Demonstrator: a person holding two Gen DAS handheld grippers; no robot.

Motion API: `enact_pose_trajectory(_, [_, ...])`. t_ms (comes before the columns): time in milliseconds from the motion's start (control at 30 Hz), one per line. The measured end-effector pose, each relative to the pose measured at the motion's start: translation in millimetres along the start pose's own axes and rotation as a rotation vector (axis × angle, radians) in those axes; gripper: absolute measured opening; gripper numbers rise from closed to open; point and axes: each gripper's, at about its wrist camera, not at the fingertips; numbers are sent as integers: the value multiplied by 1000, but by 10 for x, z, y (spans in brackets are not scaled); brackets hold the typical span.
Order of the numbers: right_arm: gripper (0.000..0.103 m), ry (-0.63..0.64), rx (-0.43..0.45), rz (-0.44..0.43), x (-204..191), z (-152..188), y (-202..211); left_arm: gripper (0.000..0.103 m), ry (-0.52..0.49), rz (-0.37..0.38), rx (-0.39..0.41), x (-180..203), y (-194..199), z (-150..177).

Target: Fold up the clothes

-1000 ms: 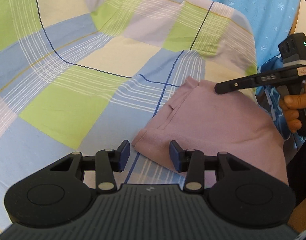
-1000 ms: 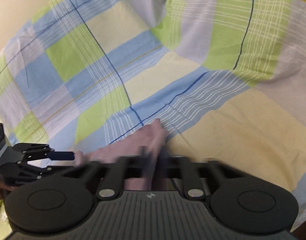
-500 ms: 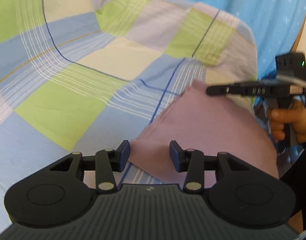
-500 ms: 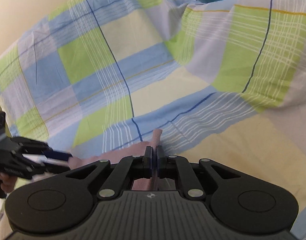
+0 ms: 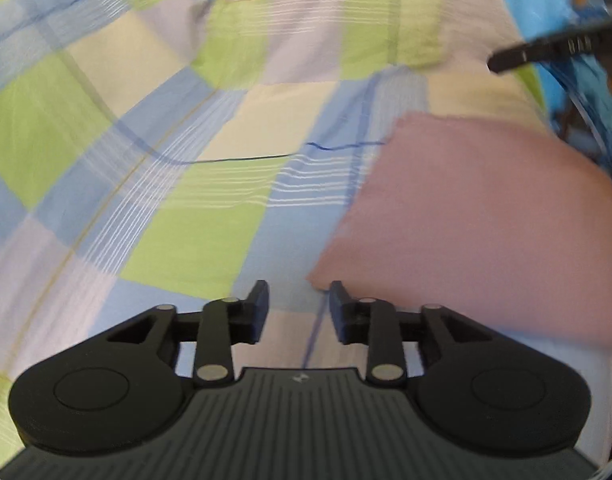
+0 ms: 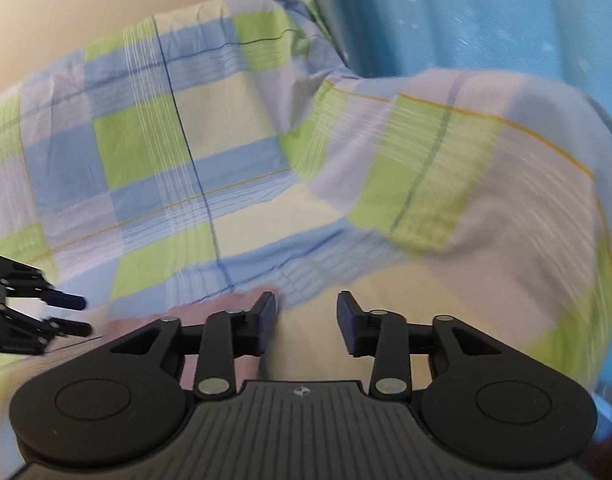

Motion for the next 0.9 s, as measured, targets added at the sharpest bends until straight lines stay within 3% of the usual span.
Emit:
enact_pose_trajectory(167, [49, -176, -93, -38, 96, 504, 596, 40, -235, 98, 87, 476, 219, -90])
enact_pose_trajectory(333, [56, -404, -185, -62, 283, 1002, 713, 50, -242, 181, 83, 686, 131, -290])
enact_pose_trajectory(400, [57, -513, -176, -103, 369, 1124, 681, 50, -210, 176, 66, 657, 63, -311])
enact_pose_trajectory(500, [57, -673, -154, -177, 487, 1290, 617, 50, -273, 152, 80, 648, 86, -220])
enact_pose_trajectory(667, [54, -855, -119, -234, 651, 1451, 499, 53, -574, 187, 124, 780, 252, 165])
enact_pose_trajectory(700, [49, -862, -115, -234, 662, 1442, 497, 55, -651, 188, 128, 827, 281, 249])
enact_pose_trajectory(733, [33, -864, -113, -229, 671, 1421, 503, 57, -739, 183, 147, 875, 318, 347])
enact_pose_trajectory(767, [29, -849, -111, -221, 670, 1388, 516, 59, -809, 172, 172, 916, 348, 420])
enact_pose_trajectory(833, [30, -746, -134, -164, 614, 1274, 555, 62, -882, 161, 193, 951, 364, 479])
enact_pose_trajectory(900, [46, -608, -169, -76, 473, 1111, 629, 64, -943, 152, 211, 967, 355, 513])
Point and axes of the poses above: each gripper's, at about its wrist camera, not at the fingertips, and y roughly against the way its jaws point, x to its right, z to its underside, and after that the axes turned 10 degrees about x, right-handed
